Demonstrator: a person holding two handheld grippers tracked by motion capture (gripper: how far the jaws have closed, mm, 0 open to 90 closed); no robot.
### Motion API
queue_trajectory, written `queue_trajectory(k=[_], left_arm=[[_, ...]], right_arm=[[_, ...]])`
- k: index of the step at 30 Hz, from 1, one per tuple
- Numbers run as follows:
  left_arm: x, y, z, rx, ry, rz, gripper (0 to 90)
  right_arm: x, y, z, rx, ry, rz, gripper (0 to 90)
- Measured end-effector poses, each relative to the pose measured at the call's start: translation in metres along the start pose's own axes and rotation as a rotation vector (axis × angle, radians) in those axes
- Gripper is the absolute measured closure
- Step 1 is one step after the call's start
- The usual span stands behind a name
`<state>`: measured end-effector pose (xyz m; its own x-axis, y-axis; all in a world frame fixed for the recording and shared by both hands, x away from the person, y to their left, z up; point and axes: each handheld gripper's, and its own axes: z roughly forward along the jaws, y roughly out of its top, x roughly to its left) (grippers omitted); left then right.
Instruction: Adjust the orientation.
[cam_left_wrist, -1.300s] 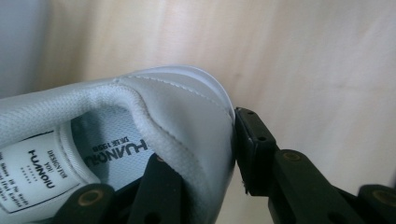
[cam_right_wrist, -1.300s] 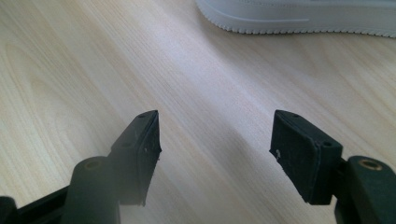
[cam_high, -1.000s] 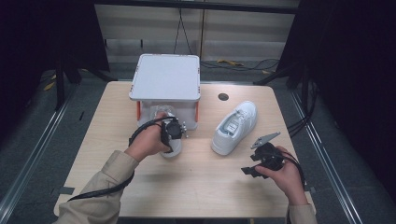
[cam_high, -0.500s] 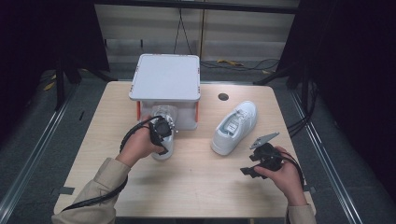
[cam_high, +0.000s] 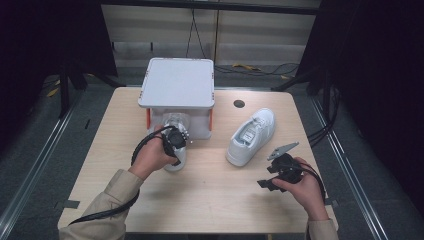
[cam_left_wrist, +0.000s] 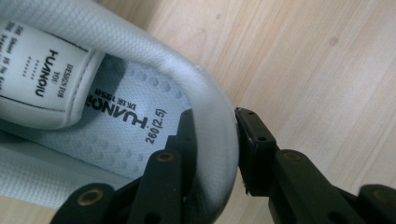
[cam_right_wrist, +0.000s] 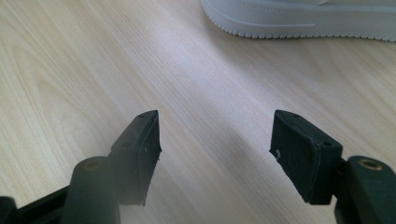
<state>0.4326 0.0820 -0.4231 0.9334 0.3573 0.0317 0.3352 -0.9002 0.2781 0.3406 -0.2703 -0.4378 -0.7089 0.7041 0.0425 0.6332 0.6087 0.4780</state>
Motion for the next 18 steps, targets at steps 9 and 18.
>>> queue_trajectory(k=[9, 18], left_arm=[[0.014, 0.012, -0.006, 0.047, 0.059, 0.064, 71.4], [0.052, 0.003, -0.007, 0.037, 0.053, 0.019, 69.0]], right_arm=[[0.0, 0.0, 0.0, -0.001, 0.003, -0.002, 32.7], [-0.003, -0.002, 0.001, 0.004, 0.007, -0.001, 32.8]])
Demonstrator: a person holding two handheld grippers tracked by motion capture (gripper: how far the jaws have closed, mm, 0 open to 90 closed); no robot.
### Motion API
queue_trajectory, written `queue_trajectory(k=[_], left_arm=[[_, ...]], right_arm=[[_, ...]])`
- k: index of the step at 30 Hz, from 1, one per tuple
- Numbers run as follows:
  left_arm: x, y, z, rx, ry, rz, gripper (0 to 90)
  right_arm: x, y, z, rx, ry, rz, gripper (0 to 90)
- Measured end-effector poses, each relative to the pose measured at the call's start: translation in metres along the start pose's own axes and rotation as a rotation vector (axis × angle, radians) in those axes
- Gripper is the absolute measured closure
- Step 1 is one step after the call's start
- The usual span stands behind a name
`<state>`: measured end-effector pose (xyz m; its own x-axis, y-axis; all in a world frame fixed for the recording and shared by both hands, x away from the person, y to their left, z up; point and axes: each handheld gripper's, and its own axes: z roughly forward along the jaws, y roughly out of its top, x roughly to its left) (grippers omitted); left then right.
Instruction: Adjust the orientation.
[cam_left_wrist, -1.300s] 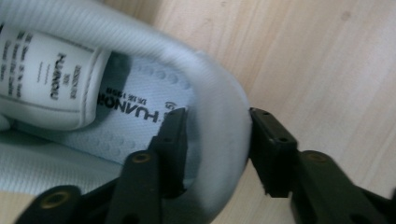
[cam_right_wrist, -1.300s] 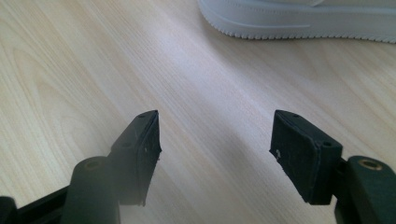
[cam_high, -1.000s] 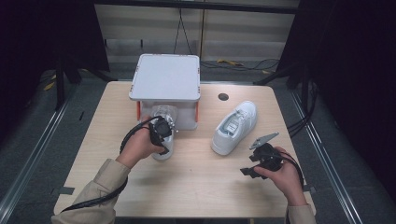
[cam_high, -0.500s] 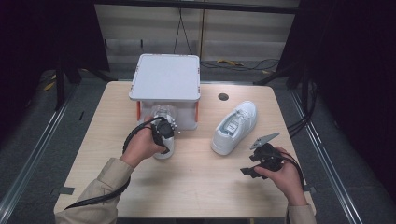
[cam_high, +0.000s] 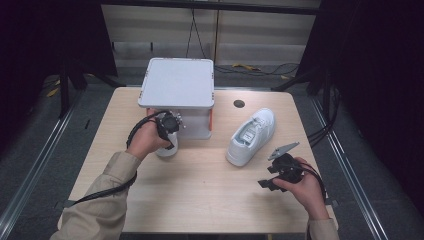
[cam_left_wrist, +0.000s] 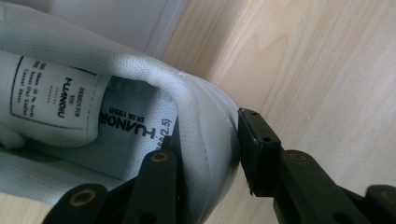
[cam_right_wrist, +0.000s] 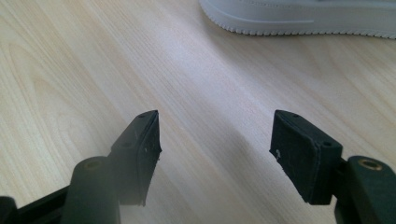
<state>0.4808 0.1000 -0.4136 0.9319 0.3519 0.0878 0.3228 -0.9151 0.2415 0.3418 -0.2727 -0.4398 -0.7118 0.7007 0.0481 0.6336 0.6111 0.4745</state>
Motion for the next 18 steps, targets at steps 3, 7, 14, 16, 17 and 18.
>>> queue_trajectory(k=[3, 7, 14, 16, 17, 18], left_arm=[[-0.001, 0.0, 0.0, -0.008, 0.008, -0.008, 68.6], [-0.005, -0.006, 0.002, -0.026, 0.03, -0.003, 67.0], [-0.004, -0.015, -0.001, -0.063, 0.048, -0.041, 62.8], [-0.004, -0.016, -0.003, -0.073, 0.047, -0.048, 62.3], [-0.004, -0.016, -0.003, -0.073, 0.047, -0.048, 62.2], [-0.004, -0.017, -0.003, -0.064, 0.047, -0.044, 62.0]], right_arm=[[0.002, 0.001, -0.001, -0.002, -0.002, -0.008, 32.8], [0.004, 0.002, -0.002, -0.004, -0.003, -0.013, 32.8], [0.004, 0.001, -0.002, -0.008, -0.004, -0.011, 32.8], [0.004, 0.002, -0.002, -0.007, -0.003, -0.014, 32.8], [0.004, 0.002, -0.002, -0.007, -0.003, -0.014, 32.8], [0.005, 0.003, -0.001, -0.004, -0.001, -0.014, 32.8]])
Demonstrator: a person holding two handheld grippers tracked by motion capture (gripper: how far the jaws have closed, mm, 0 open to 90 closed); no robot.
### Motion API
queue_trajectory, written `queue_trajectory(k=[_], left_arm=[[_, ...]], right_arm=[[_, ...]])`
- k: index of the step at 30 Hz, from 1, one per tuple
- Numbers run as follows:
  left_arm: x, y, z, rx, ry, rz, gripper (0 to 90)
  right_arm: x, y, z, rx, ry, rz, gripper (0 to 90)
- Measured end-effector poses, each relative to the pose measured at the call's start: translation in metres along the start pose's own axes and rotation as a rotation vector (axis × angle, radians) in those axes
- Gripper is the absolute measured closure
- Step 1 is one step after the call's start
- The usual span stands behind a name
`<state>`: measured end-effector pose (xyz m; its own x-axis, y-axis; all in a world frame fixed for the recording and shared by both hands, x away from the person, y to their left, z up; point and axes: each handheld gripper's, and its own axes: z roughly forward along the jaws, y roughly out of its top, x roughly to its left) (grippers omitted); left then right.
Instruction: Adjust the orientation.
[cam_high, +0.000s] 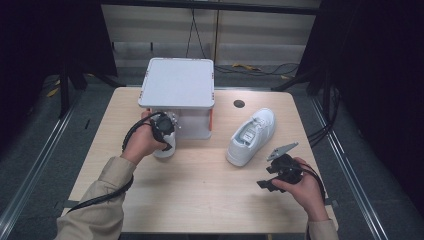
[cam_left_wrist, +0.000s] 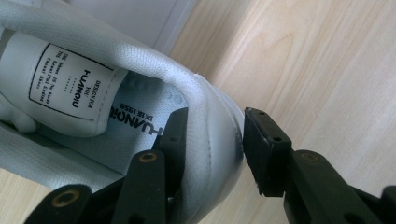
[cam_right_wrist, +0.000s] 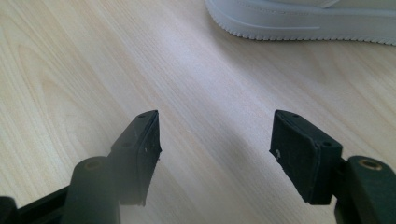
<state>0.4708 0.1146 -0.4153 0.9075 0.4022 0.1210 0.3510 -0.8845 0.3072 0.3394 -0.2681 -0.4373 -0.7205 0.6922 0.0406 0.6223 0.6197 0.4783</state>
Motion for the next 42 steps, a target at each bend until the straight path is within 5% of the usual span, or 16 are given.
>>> queue_trajectory(k=[11, 15, 16, 17, 18, 19, 21, 23, 24, 25, 29, 34, 36, 37, 42], left_arm=[[-0.004, -0.002, -0.001, -0.037, -0.013, -0.016, 47.7], [-0.002, -0.004, -0.002, -0.057, -0.029, -0.03, 46.9], [-0.001, -0.005, -0.002, -0.057, -0.031, -0.035, 46.9], [-0.001, -0.006, -0.003, -0.058, -0.031, -0.042, 46.9], [-0.001, -0.006, -0.003, -0.061, -0.034, -0.042, 45.4], [-0.001, -0.006, -0.003, -0.063, -0.039, -0.043, 44.5], [-0.001, -0.005, -0.004, -0.063, -0.046, -0.031, 41.7], [-0.001, -0.005, -0.005, -0.067, -0.047, -0.032, 40.2], [-0.001, -0.005, -0.008, -0.075, -0.043, -0.043, 40.2], [0.0, -0.005, -0.011, -0.084, -0.033, -0.05, 39.9], [0.004, -0.007, -0.031, -0.11, -0.025, -0.064, 39.1], [0.0, -0.008, -0.047, -0.126, -0.014, -0.069, 39.4], [-0.012, -0.01, -0.049, -0.115, -0.025, -0.03, 42.2], [-0.012, -0.01, -0.049, -0.115, -0.025, -0.03, 44.0], [-0.023, -0.02, -0.024, -0.057, -0.106, -0.018, 56.2]], right_arm=[[0.009, 0.021, -0.023, -0.062, 0.039, 0.004, 32.5], [0.014, 0.055, -0.042, -0.082, 0.022, -0.037, 38.9], [0.016, 0.078, -0.047, -0.118, 0.028, -0.048, 45.6], [0.016, 0.078, -0.047, -0.118, 0.028, -0.048, 45.6], [0.019, 0.104, -0.048, -0.14, 0.013, -0.072, 53.8], [0.019, 0.104, -0.048, -0.14, 0.013, -0.072, 53.8], [0.022, 0.145, -0.044, -0.153, -0.012, -0.11, 66.4], [0.02, 0.17, -0.038, -0.18, 0.014, -0.116, 74.4], [0.02, 0.17, -0.038, -0.18, 0.014, -0.116, 74.4], [0.016, 0.193, -0.034, -0.197, 0.007, -0.108, 80.5], [0.009, 0.228, -0.02, -0.198, -0.033, -0.079, 88.9], [0.004, 0.254, -0.003, -0.23, -0.062, -0.048, 90.0], [0.002, 0.267, 0.006, -0.256, -0.137, -0.052, 90.0], [0.002, 0.267, 0.006, -0.256, -0.137, -0.052, 90.0], [-0.004, 0.276, 0.028, -0.251, -0.16, -0.009, 90.0]])
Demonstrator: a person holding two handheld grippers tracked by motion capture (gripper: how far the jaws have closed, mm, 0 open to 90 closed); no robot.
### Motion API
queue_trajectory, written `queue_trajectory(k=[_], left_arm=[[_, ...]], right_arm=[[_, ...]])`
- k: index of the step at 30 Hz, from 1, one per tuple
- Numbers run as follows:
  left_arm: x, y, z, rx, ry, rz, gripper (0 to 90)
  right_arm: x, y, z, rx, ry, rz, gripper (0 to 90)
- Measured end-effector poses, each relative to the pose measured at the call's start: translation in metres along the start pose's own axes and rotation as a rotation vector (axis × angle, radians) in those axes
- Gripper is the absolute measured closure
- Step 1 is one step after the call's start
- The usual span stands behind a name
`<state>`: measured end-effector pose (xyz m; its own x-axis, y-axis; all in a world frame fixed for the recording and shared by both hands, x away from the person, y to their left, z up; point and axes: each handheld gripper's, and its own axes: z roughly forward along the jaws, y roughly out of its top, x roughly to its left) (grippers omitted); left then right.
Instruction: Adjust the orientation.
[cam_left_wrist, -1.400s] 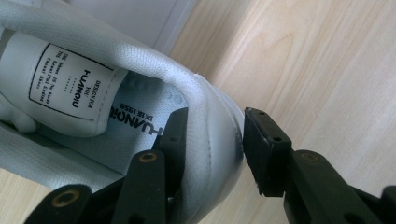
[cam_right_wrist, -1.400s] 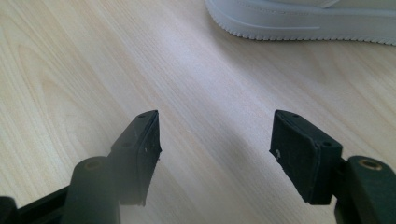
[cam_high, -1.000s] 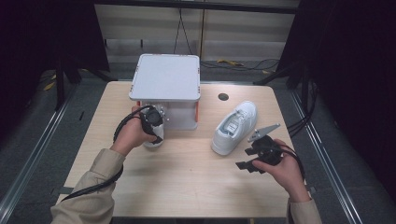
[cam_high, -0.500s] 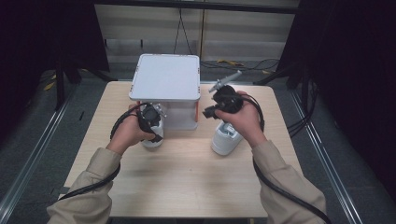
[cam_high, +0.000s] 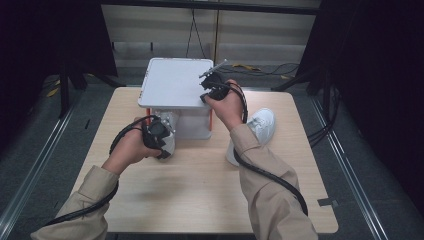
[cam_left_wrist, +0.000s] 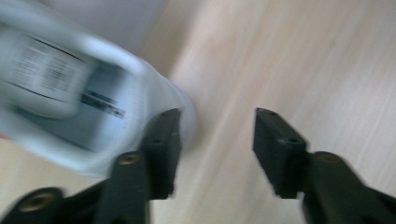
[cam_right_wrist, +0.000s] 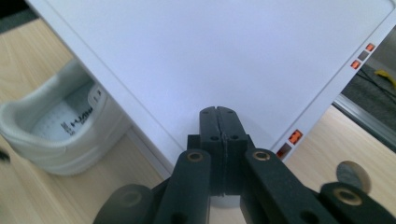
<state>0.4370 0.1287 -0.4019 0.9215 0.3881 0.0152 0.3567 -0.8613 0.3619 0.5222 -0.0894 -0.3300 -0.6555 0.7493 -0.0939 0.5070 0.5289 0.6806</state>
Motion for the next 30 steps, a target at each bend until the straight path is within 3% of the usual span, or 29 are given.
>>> queue_trajectory(k=[3, 4, 6, 10, 17, 20, 25, 30], left_arm=[[0.0, -0.004, 0.01, 0.035, -0.015, -0.025, 71.6], [0.001, -0.006, 0.014, 0.035, 0.001, -0.043, 71.6], [0.004, -0.008, 0.025, 0.059, 0.035, -0.052, 81.3], [0.008, -0.009, 0.031, 0.043, 0.069, -0.069, 90.0], [0.013, -0.006, 0.029, 0.011, 0.088, -0.085, 90.0], [0.023, -0.006, 0.029, 0.014, 0.129, -0.102, 90.0], [0.032, -0.006, 0.029, -0.003, 0.123, -0.112, 90.0], [0.042, -0.001, 0.034, -0.03, 0.145, -0.127, 90.0]], right_arm=[[-0.002, 0.002, 0.001, 0.014, 0.009, 0.025, 90.0], [-0.002, 0.003, 0.001, 0.023, 0.007, 0.026, 90.0], [0.0, 0.005, 0.001, 0.039, -0.003, 0.009, 90.0], [0.004, 0.004, 0.001, 0.033, -0.024, -0.004, 90.0], [0.007, 0.003, 0.001, 0.027, -0.048, -0.025, 90.0], [0.005, 0.002, 0.001, 0.021, -0.037, -0.021, 90.0], [0.006, 0.001, 0.001, 0.017, -0.035, -0.03, 90.0], [0.005, 0.0, 0.001, 0.01, -0.031, -0.03, 90.0]])
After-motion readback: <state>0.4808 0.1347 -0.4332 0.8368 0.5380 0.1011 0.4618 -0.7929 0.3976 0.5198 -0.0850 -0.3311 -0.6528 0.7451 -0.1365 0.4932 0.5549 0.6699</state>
